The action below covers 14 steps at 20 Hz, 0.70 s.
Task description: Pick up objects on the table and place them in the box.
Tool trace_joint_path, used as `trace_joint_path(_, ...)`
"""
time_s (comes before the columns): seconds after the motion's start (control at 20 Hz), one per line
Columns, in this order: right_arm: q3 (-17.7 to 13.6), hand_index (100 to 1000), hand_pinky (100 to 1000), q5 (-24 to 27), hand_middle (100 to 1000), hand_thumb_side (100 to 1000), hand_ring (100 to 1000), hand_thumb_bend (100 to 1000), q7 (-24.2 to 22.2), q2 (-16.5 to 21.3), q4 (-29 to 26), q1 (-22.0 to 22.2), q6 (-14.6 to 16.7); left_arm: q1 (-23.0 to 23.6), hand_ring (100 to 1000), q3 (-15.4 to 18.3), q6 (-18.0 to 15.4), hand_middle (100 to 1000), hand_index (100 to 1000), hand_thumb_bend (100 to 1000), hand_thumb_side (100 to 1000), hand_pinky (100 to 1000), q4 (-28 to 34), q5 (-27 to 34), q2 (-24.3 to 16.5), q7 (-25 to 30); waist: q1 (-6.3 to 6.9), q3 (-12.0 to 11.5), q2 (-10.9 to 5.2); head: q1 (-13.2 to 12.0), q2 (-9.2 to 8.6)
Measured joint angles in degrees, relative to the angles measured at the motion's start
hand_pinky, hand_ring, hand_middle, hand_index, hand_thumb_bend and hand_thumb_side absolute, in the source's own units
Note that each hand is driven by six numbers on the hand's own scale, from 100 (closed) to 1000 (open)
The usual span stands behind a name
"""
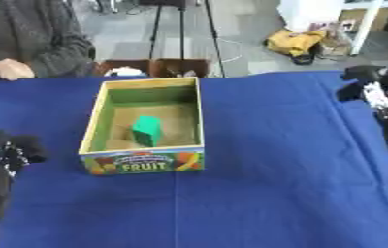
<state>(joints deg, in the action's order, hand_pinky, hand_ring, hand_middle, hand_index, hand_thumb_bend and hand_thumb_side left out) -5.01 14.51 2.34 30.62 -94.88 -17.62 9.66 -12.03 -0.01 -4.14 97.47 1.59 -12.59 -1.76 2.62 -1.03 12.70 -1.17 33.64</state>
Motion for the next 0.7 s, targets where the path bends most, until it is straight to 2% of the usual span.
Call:
trace_joint_path(0.25, -2.0, 721, 594, 2.1, 627, 723, 578, 100, 2.2, -3.2, -1.9, 4.2, -2.1, 0.4, 584, 0.2, 0.0, 553, 695, 426, 986, 670, 0.0, -0.2, 0.0, -0.2, 0.01, 0.6, 0.05, -0.1, 0.01)
trace_joint_path(0.7, -3.3, 702, 584, 2.1, 607, 732, 564, 100, 3.4, -6.3, -3.4, 7.1, -2.7, 0.4, 586, 0.3, 0.1, 554, 695, 422, 989, 670, -0.1, -0.2, 0.0, -0.3, 0.17, 1.2, 0.05, -0.2, 0.42)
